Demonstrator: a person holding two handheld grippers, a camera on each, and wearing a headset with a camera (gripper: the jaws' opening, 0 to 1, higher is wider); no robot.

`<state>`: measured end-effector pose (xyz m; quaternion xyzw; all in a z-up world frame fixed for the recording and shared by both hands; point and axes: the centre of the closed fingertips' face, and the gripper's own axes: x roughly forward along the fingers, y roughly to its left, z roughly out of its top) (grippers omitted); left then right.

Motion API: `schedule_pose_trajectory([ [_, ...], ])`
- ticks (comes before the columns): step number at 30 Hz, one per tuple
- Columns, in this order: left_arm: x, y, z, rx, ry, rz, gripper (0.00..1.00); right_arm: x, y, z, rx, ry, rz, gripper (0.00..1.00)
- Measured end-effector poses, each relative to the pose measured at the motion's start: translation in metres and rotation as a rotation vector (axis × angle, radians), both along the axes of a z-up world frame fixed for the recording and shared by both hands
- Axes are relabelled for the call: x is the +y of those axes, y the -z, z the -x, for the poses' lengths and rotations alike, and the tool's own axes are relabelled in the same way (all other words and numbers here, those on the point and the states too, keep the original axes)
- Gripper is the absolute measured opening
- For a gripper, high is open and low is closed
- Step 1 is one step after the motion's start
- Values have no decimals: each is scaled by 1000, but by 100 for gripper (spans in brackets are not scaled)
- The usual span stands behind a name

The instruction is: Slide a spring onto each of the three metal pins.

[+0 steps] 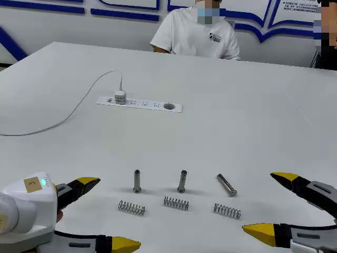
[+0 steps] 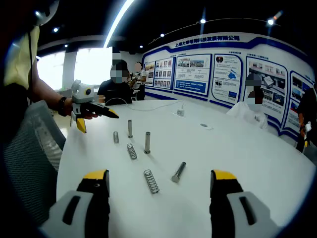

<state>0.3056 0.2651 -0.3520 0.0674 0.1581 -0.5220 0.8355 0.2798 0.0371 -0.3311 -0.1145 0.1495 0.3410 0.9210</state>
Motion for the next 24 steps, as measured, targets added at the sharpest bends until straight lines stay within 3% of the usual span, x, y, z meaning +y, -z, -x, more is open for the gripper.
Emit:
schedule_pose_trajectory([
  [24,2,5,2,22,-2,0,100,-2,5,1,20,15,1,83],
])
